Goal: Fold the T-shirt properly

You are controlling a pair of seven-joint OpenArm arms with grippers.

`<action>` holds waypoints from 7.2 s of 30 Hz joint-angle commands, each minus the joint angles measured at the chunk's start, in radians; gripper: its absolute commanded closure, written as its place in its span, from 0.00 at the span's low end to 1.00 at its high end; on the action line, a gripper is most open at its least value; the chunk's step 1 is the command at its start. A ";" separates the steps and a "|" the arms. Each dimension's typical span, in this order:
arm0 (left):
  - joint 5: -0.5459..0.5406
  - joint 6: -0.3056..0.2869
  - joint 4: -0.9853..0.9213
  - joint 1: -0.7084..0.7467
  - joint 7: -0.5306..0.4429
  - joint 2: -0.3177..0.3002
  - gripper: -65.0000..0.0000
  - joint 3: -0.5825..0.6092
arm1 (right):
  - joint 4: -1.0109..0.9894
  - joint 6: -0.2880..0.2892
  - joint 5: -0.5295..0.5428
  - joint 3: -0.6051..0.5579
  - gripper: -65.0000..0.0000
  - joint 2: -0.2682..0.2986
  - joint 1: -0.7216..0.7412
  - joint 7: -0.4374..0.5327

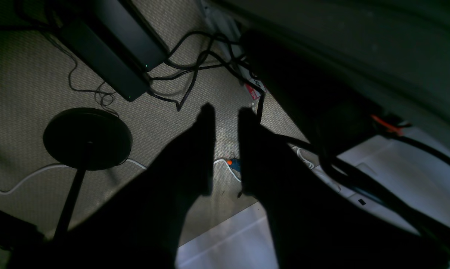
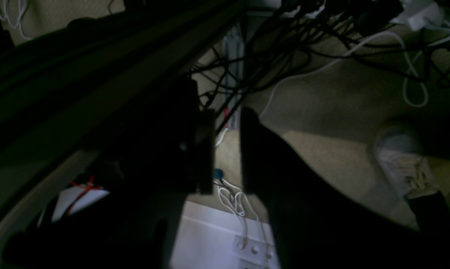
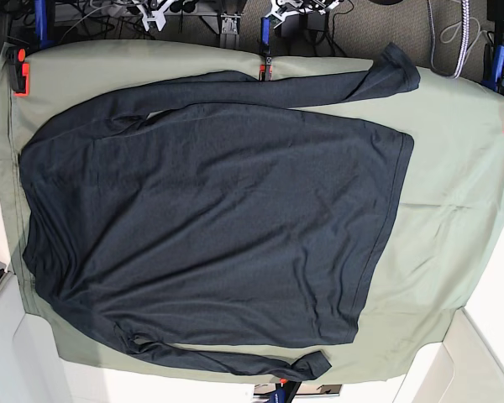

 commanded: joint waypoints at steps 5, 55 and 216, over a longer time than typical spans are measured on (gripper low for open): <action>-0.002 -0.010 0.005 0.001 -0.006 0.005 0.82 0.000 | 0.006 0.014 0.004 0.003 0.80 0.002 0.002 0.005; 0.037 -0.269 1.038 0.683 0.051 -0.162 0.82 -0.374 | 0.975 0.178 0.148 0.004 0.80 0.209 -0.683 0.004; -0.817 -0.405 1.850 0.810 0.520 -0.475 1.00 -1.248 | 1.249 0.004 0.529 0.563 1.00 0.267 -0.117 -0.461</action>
